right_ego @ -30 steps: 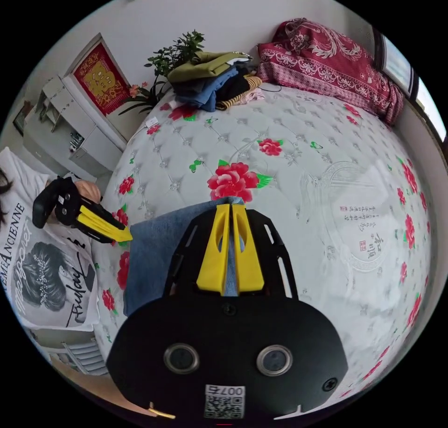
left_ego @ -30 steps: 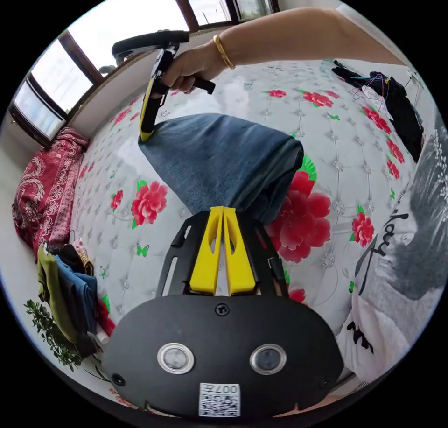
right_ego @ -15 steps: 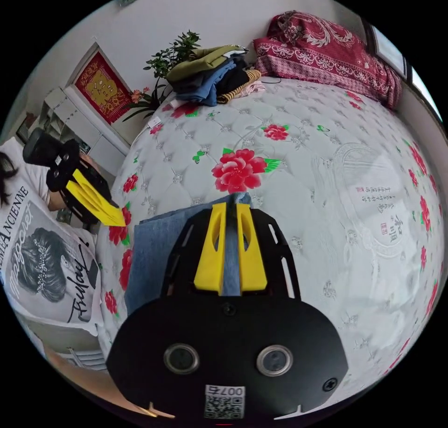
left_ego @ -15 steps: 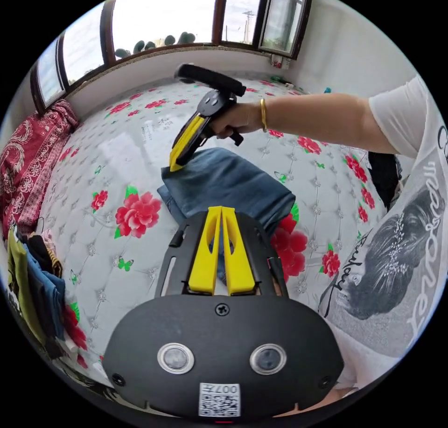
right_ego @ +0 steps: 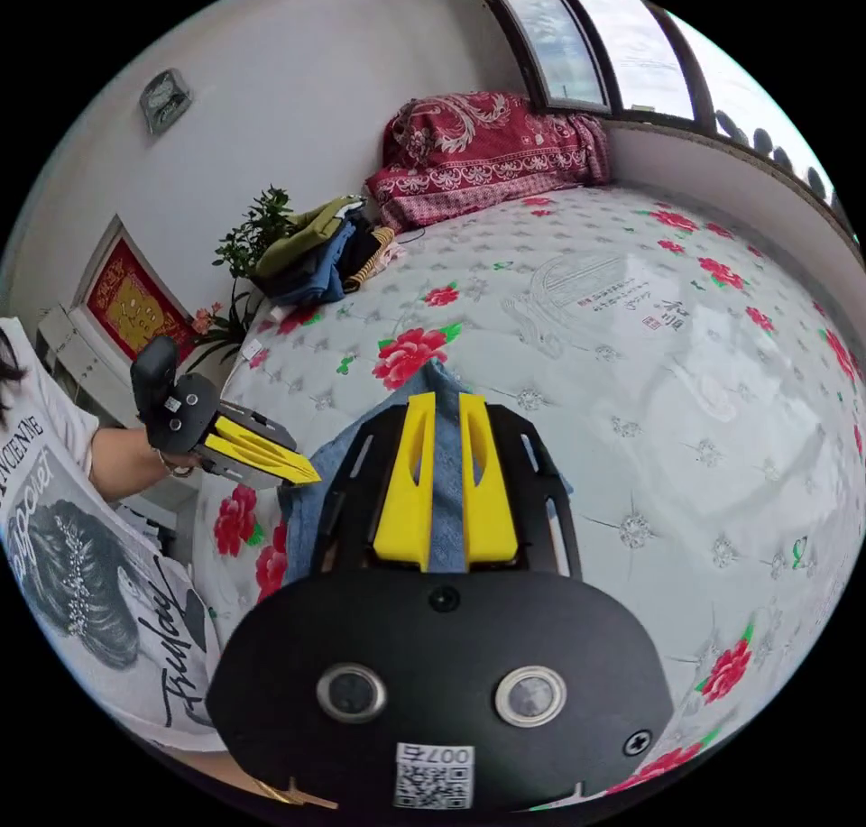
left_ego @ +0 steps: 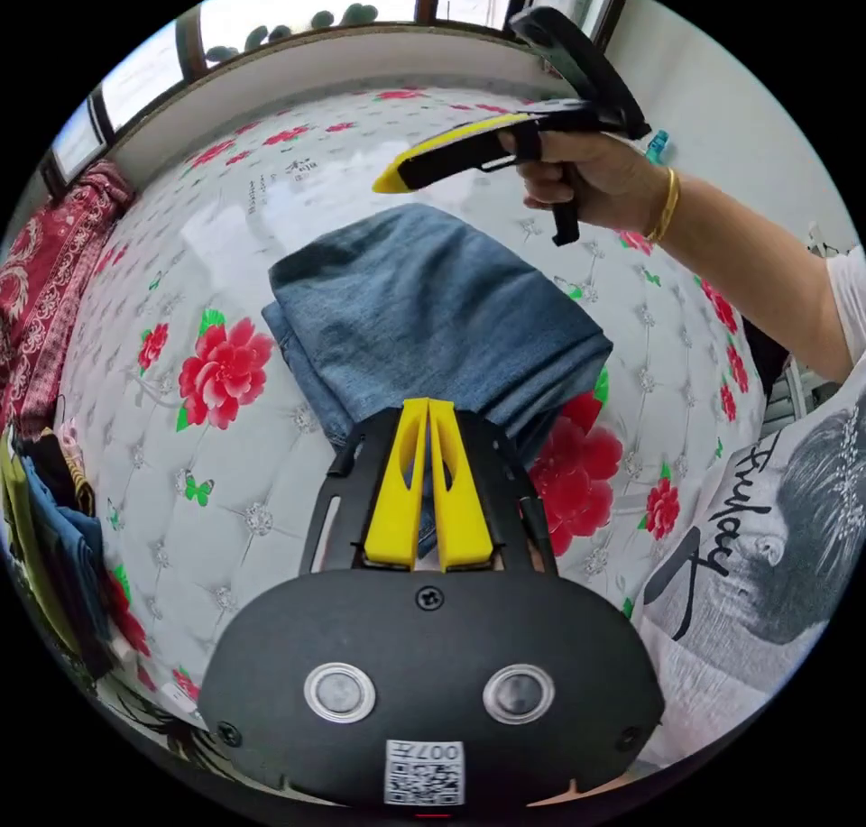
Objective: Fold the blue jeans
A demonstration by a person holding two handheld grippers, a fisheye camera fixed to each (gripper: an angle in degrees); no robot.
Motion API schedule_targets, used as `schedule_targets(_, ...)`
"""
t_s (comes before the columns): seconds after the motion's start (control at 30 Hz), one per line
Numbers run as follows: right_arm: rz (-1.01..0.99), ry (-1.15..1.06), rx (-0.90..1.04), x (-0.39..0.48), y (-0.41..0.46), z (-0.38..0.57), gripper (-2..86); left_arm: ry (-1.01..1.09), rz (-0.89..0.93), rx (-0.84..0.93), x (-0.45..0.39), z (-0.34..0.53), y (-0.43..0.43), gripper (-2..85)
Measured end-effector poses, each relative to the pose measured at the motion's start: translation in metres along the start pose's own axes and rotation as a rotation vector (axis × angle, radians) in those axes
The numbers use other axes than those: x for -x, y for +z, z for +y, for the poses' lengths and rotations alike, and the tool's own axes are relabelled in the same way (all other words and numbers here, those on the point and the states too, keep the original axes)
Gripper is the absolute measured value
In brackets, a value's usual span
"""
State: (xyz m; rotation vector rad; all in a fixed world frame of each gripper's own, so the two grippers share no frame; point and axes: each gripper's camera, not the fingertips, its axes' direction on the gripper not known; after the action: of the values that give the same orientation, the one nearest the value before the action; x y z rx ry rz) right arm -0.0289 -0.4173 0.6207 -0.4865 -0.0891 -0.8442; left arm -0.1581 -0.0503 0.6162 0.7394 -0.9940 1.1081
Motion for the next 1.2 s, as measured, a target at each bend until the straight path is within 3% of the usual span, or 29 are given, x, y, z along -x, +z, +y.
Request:
schedule_targets(0.1,-0.069,0.009,-0.108,0.014,-0.045,0.038,1.9,-0.104,0.074,-0.188,0.019,0.004,-0.041,-1.0)
schedule_targets(0.23,-0.069,-0.074,0.051,0.049,-0.037,0.100,1.1,0.007,0.048,0.141,0.011,-0.012,0.019,-1.0)
schedule_targets(0.27,-0.029,-0.106,0.142,0.056,-0.022,0.117,0.8,0.014,0.008,0.084,0.006,-0.006,0.024,-1.0)
schedule_targets(0.33,0.061,-0.143,0.147,0.059,-0.011,0.137,0.6,0.041,-0.010,0.046,0.003,-0.004,0.023,-1.0)
schedule_targets(0.43,0.046,-0.115,0.153,0.047,-0.014,0.133,0.7,0.049,-0.020,0.085,0.007,-0.017,0.012,-1.0)
schedule_targets(0.5,-0.007,-0.032,0.161,0.032,-0.025,0.122,1.3,0.008,-0.038,0.080,0.012,-0.022,-0.001,-1.0)
schedule_targets(0.63,-0.072,0.253,-0.044,-0.022,-0.070,0.117,8.5,-0.156,-0.056,-0.033,0.038,-0.020,-0.043,-0.9)
schedule_targets(0.7,-0.128,0.363,-0.025,-0.048,-0.067,0.119,11.3,-0.270,-0.026,-0.029,0.055,-0.017,-0.048,-0.7)
schedule_targets(0.87,-0.316,0.582,0.001,-0.097,-0.042,0.139,14.0,-0.596,0.190,-0.044,0.108,-0.003,-0.055,3.8)
schedule_targets(0.97,-0.410,0.634,0.037,-0.112,-0.022,0.143,13.7,-0.651,0.334,0.006,0.136,-0.005,-0.044,10.8)
schedule_targets(1.1,-0.468,0.674,0.102,-0.123,-0.001,0.143,12.4,-0.607,0.321,0.103,0.165,-0.018,-0.026,13.0)
schedule_targets(1.2,-0.526,0.741,0.079,-0.133,0.005,0.144,10.7,-0.567,0.439,0.156,0.185,-0.028,-0.001,13.1)
